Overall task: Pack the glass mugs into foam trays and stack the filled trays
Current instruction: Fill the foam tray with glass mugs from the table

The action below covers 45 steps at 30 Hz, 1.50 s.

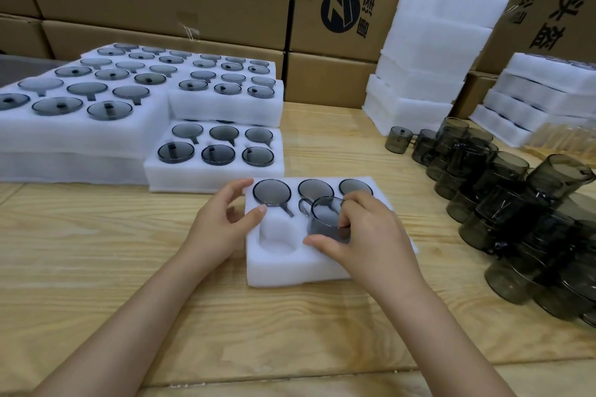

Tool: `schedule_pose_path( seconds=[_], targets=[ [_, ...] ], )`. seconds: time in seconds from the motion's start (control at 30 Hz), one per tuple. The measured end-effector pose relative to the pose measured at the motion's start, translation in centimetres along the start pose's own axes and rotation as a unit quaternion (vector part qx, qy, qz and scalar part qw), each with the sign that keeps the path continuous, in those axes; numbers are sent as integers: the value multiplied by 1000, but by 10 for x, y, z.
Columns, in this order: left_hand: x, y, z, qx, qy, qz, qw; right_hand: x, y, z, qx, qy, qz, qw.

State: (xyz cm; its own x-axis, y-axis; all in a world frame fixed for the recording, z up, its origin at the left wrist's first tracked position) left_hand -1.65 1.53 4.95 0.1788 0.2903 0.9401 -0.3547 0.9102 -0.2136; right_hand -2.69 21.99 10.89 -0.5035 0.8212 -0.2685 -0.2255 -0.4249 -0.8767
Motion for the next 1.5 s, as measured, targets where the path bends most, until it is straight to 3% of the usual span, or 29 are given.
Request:
schedule_pose_path(
  seconds=[0.1, 0.17, 0.27, 0.4, 0.5, 0.73, 0.87, 1.03, 1.23, 1.3, 1.37, 1.43, 1.5],
  targets=[
    [43, -2, -2, 37, 105, 95, 989, 11, -16, 9, 6, 66, 153, 986],
    [75, 3, 3, 49, 147, 109, 982, 19, -28, 24, 56, 91, 229, 968],
    [102, 34, 18, 27, 149, 192, 970, 20, -21, 54, 57, 94, 142, 984],
    [78, 87, 29, -84, 62, 399, 911, 29, 29, 60, -98, 167, 20, 981],
    [53, 97, 26, -136, 12, 403, 905, 33, 44, 53, -119, 159, -14, 980],
    [42, 97, 22, -123, 10, 495, 860, 28, 53, 44, -134, 135, -133, 973],
    [43, 95, 19, -107, -1, 521, 847, 29, 55, 43, -139, 133, -116, 974],
    [37, 96, 17, -115, -9, 512, 851, 36, 50, 44, -122, 152, -5, 981],
    [49, 90, 13, -50, 10, 527, 849, 37, 52, 43, -116, 141, -23, 983],
    [69, 81, 9, 33, 92, 497, 862, 37, 47, 45, -105, 143, 18, 984],
    [87, 56, 4, 133, 156, 339, 918, 41, 33, 45, -51, 163, 163, 972],
    [85, 21, 4, 204, 147, 103, 962, 52, 10, 37, 30, 190, 298, 935],
    [64, -4, 4, 250, 103, -53, 961, 73, -25, 25, 136, 191, 234, 943]
  ],
)
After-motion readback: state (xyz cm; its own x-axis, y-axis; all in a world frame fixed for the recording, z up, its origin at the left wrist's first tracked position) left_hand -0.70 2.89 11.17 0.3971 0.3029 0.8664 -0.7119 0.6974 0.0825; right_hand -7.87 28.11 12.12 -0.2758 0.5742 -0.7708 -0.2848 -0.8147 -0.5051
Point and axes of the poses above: each hand's wrist, its own z-axis towards the middle knuckle, its own y-axis out of the palm, x = y × z, the point moved 7 cm from there along z, towards the middle knuckle, and after that the axes turned 1 degree about y, right-handed, at the moved point
